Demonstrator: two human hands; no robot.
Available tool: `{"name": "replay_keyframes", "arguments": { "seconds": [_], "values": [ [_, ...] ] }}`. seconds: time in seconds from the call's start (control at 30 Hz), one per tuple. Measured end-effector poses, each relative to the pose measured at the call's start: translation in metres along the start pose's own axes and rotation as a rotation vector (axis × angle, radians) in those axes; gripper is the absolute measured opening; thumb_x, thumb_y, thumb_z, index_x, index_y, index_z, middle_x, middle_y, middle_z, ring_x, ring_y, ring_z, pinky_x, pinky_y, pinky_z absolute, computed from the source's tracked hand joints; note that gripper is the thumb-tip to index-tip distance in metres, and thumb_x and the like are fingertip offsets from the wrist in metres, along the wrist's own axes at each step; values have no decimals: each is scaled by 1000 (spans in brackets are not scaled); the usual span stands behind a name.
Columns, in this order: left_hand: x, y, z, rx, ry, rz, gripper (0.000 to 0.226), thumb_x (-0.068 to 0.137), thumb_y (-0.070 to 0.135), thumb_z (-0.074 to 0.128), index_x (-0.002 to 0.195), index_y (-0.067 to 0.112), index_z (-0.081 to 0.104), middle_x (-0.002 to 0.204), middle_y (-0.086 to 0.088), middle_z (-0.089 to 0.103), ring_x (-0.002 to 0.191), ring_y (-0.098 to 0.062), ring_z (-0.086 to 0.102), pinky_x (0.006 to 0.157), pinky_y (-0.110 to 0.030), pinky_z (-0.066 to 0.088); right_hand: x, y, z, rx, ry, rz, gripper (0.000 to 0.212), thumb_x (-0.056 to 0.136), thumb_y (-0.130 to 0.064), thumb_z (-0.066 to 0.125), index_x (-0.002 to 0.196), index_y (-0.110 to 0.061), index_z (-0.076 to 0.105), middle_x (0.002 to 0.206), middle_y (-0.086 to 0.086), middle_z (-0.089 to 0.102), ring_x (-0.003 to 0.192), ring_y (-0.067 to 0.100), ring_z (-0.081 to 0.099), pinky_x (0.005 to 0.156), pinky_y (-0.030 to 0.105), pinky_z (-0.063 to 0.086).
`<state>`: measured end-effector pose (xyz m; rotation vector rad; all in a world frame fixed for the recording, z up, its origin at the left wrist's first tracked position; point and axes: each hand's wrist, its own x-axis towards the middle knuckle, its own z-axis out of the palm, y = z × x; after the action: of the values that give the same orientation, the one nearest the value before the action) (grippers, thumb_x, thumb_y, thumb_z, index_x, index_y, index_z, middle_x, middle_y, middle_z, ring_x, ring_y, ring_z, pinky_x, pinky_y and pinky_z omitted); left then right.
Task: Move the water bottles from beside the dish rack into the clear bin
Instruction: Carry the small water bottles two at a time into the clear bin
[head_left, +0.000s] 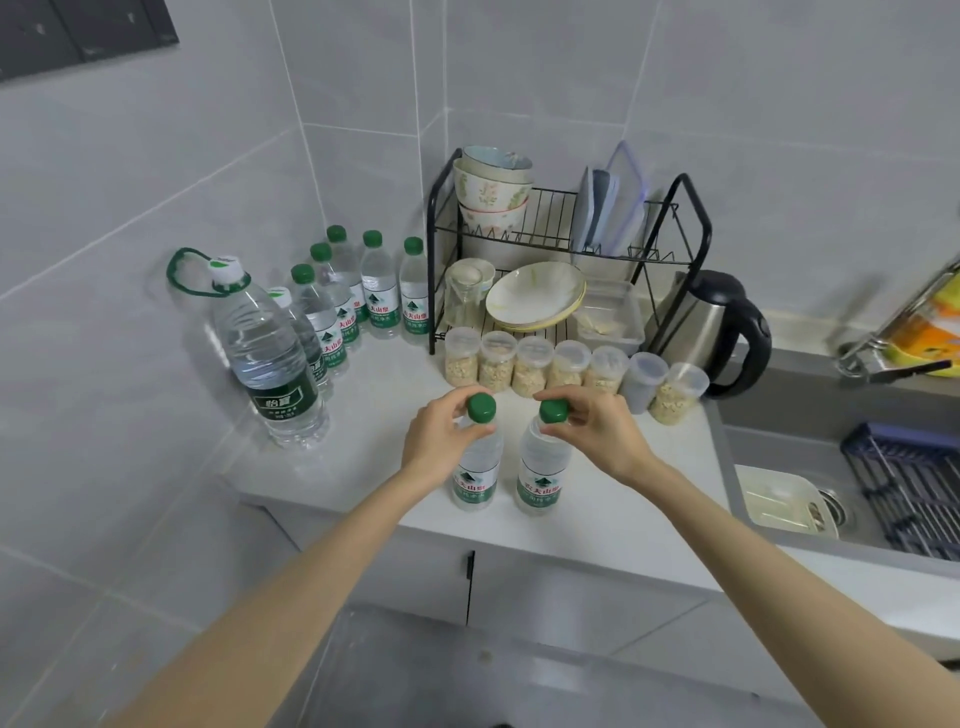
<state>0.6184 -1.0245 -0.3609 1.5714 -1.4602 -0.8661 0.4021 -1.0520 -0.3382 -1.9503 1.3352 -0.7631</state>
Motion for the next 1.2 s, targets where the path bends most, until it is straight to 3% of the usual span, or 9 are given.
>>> {"name": "replay_keyframes", "arguments": {
  "seconds": [0.13, 0.27, 0.43, 0.57, 0.67, 0.77, 0.93, 1.03, 1.2],
  "values": [
    [-3, 4, 4, -17, -19, 18, 39, 82, 18, 73, 118, 27, 61, 110, 11, 65, 110, -12, 58, 96, -28, 44, -10, 3, -6, 117, 26, -7, 33, 78, -7, 77, 105, -25, 70, 103, -6, 72, 98, 9, 68, 94, 26, 52],
    [-11, -5, 7, -87, -77, -4, 45, 83, 15, 72, 124, 19, 55, 117, 9, 61, 116, -10, 54, 99, -24, 40, -17, 10, -3, 193, 19, 24, 40, 82, -15, 76, 118, -27, 64, 110, -22, 66, 107, 2, 63, 94, 28, 52],
    [-23, -33, 19, -195, -77, -89, 69, 76, 6, 78, 135, 21, 46, 123, 11, 59, 111, 0, 57, 93, -17, 47, -30, 31, 12, 255, -3, 114, 64, 78, -13, 78, 132, -29, 47, 126, -11, 59, 117, 11, 55, 75, 3, 46],
    [-25, -53, 32, -207, -46, -163, 72, 72, 5, 80, 130, 27, 44, 118, 20, 57, 115, -8, 56, 96, -25, 48, -34, 51, 31, 286, -7, 213, 71, 72, -12, 83, 131, -23, 43, 124, -10, 57, 114, 15, 56, 79, 10, 48],
    [-22, -63, 41, -236, -16, -200, 75, 67, 8, 84, 128, 26, 43, 118, 17, 59, 114, -10, 59, 96, -28, 50, -33, 63, 44, 311, 24, 255, 71, 69, -13, 85, 128, -21, 46, 121, -12, 57, 110, 12, 59, 86, 19, 52],
    [-19, -75, 47, -235, 16, -215, 79, 60, 19, 87, 125, 31, 44, 119, 15, 60, 113, -8, 60, 97, -33, 50, -32, 72, 55, 377, 47, 294, 67, 68, -13, 86, 122, -25, 49, 116, -13, 61, 108, 4, 60, 80, 15, 52],
    [-17, -79, 51, -221, 86, -194, 74, 60, 16, 89, 119, 29, 47, 115, 15, 62, 108, -3, 61, 93, -27, 52, -32, 78, 65, 405, 72, 290, 52, 72, -12, 84, 115, -22, 57, 109, -12, 66, 99, -8, 61, 79, 8, 48],
    [-13, -75, 52, -214, 107, -187, 72, 59, 19, 89, 116, 30, 48, 115, 11, 63, 107, -7, 62, 89, -25, 52, -29, 76, 68, 385, 97, 275, 56, 74, -14, 83, 122, -17, 55, 110, -10, 66, 96, -11, 61, 79, 6, 47],
    [-9, -59, 51, -188, 112, -219, 65, 58, 24, 89, 110, 33, 51, 105, 13, 66, 100, -7, 63, 76, -14, 47, -24, 64, 61, 335, 85, 270, 66, 72, -20, 84, 126, -26, 47, 101, -10, 67, 92, -7, 63, 81, 14, 51]
  ]
}}
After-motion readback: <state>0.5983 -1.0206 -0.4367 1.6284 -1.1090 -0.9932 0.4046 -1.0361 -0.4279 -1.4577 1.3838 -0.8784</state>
